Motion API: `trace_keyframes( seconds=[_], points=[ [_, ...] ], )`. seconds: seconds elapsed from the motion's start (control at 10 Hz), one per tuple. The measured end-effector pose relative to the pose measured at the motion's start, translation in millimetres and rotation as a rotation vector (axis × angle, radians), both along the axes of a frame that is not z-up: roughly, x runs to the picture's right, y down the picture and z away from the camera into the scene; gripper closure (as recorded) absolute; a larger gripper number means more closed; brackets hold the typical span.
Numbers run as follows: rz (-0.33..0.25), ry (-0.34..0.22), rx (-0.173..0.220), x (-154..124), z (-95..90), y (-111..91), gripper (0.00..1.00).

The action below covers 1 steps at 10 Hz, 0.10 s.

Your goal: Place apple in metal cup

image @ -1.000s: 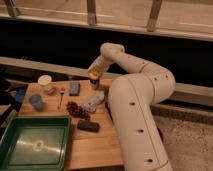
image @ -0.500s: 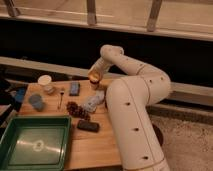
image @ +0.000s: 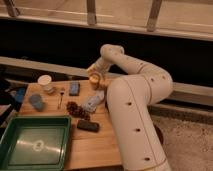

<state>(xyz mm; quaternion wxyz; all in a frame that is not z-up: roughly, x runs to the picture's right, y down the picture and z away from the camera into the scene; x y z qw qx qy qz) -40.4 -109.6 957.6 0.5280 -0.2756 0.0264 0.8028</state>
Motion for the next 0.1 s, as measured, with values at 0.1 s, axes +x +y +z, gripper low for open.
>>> trace_keyframes(
  seconds=[0.1],
  points=[
    [0.011,-0.002,0.021,1.9,-8.5,-7.0,0.24]
  ],
)
